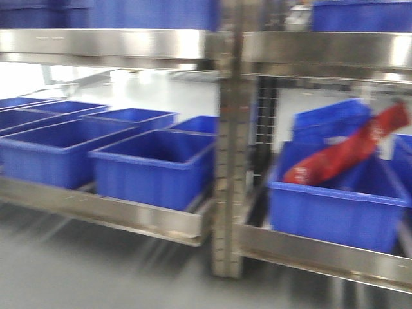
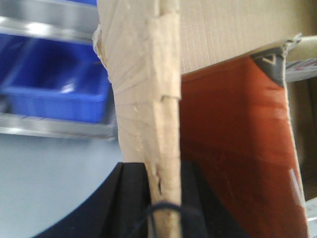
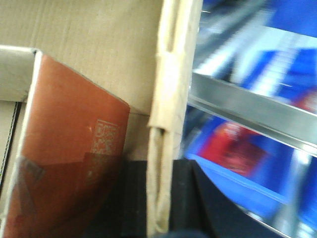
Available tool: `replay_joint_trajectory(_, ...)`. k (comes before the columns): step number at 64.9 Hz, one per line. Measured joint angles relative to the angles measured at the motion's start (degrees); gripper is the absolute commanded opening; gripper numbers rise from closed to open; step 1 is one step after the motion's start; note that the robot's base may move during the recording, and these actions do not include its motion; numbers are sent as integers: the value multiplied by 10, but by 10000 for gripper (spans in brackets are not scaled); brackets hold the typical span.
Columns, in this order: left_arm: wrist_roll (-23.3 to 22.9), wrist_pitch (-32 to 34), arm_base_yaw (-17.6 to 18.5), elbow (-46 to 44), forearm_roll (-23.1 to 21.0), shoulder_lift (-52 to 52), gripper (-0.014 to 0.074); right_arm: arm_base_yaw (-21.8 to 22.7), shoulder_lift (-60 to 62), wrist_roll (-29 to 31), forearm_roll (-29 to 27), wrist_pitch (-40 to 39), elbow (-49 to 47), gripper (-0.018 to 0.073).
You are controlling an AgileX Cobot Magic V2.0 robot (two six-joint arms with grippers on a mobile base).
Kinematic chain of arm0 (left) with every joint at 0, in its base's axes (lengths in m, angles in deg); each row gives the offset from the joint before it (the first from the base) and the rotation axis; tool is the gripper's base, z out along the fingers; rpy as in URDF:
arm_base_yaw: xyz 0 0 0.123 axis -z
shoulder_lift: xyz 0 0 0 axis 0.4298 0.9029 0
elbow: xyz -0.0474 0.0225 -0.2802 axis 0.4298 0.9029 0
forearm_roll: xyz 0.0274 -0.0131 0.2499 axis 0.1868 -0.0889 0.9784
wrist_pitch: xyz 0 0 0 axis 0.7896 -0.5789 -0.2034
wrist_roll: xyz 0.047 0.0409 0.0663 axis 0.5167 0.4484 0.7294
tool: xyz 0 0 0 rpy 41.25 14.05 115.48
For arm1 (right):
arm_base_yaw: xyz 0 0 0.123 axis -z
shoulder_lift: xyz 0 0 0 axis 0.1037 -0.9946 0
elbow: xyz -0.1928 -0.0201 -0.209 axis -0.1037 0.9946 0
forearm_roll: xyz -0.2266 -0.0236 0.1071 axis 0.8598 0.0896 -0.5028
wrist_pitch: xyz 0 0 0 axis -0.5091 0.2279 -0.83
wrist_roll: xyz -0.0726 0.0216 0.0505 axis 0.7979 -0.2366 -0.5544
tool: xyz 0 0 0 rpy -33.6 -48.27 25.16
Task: Stack two boxes on right shelf middle
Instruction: 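Hold the boxes and drive across the floor toward the steel shelf rack, then align the base in front of the middle shelf level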
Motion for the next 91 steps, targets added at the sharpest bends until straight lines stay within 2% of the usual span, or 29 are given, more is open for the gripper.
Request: replay_joint_trajectory(91,0,0,0,0,-1,1,-111,0,0,0,0,0,0,-153)
